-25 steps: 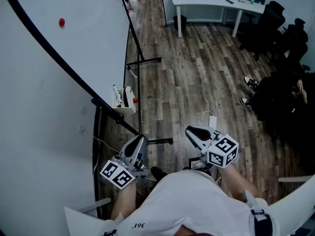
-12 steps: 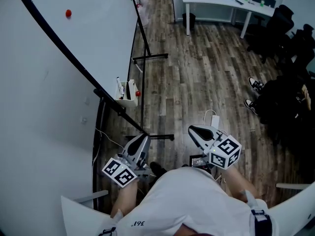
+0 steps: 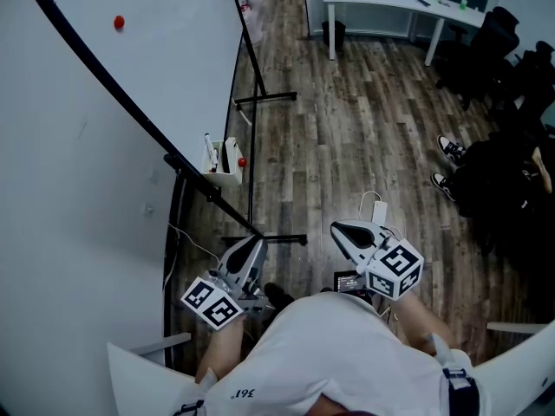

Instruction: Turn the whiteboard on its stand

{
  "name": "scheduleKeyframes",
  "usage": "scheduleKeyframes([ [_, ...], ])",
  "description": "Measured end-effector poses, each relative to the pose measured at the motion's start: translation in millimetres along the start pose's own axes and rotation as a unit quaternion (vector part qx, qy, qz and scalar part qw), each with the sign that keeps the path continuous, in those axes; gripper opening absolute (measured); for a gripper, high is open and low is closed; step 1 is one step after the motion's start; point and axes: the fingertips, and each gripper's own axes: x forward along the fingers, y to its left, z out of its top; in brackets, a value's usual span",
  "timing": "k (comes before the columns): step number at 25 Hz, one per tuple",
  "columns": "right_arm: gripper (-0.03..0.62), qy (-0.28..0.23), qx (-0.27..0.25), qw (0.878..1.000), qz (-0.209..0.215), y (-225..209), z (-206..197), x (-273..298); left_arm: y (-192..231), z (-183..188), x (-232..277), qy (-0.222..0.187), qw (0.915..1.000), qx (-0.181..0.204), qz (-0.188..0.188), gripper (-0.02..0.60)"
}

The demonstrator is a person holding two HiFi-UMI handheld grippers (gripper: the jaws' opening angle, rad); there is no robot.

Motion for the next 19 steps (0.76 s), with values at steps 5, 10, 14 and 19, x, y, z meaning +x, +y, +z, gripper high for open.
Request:
scheduleKeyframes([
  [5, 0.026, 0.003, -0.007, 1.000, -0.006, -2.6, -1.2, 0.7, 0.4, -0.5, 1.0, 0.002, 1.0000, 0.001, 0.000, 0.038],
  [10, 0.026, 0.008, -0.011, 1.000, -0.010, -5.1, -4.3, 1.1, 0.3, -3.4, 2.8, 0.005, 1.0000, 0.000, -0.002, 0.038],
  [14, 0.026, 0.009, -0.015, 1.000, -0.012, -5.6, -4.7, -0.3, -1.7, -4.8, 5.0, 0.008, 1.0000, 0.000, -0.005, 0.038],
  [19, 0.026, 0.009, -0.015, 1.000, -0.015, -8.4, -4.1, -3.5, -4.8, -5.2, 8.7, 0.010, 0.9999, 0.000, -0.007, 0.038],
])
